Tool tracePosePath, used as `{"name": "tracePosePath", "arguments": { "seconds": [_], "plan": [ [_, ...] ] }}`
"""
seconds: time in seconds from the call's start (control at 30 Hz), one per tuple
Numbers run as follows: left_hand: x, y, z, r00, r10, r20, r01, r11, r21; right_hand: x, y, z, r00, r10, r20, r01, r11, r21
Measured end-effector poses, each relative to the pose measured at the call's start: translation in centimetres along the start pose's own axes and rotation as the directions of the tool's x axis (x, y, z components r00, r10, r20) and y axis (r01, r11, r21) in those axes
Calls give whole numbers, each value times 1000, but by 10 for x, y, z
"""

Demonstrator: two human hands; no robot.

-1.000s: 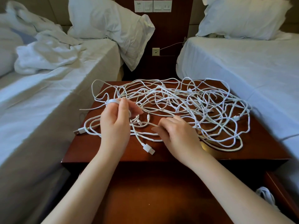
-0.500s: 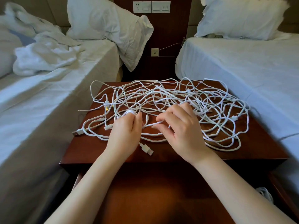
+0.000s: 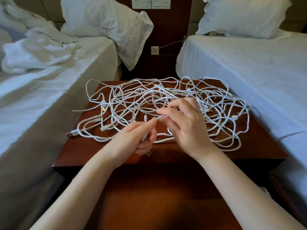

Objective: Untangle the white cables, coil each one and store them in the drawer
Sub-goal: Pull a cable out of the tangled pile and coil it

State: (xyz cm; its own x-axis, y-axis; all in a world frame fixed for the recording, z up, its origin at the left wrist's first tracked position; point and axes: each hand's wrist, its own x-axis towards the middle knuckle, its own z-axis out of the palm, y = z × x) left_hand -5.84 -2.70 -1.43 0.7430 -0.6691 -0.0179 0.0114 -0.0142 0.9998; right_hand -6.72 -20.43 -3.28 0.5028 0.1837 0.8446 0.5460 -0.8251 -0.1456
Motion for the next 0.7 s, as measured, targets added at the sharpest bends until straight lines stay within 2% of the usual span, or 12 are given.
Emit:
{"name": "tracePosePath", "arguments": {
  "seconds": [0.13,0.37,0.53,0.7],
  "plan": [
    [-6,4,1,974,29,224,-6,995,-101,-2,1,1,999,11,51,-13,999,47],
    [-9,8,3,933,82,350,-20,984,-177,-9,-1,9,984,93,152,-112,987,119],
    [-8,9,7,950,175,257,-119,968,-221,-13,-7,13,963,5,270,-56,981,184],
    [-5,13,7,965,258,-41,-259,921,-291,-16,-12,18,925,71,373,-157,966,204]
  ]
}}
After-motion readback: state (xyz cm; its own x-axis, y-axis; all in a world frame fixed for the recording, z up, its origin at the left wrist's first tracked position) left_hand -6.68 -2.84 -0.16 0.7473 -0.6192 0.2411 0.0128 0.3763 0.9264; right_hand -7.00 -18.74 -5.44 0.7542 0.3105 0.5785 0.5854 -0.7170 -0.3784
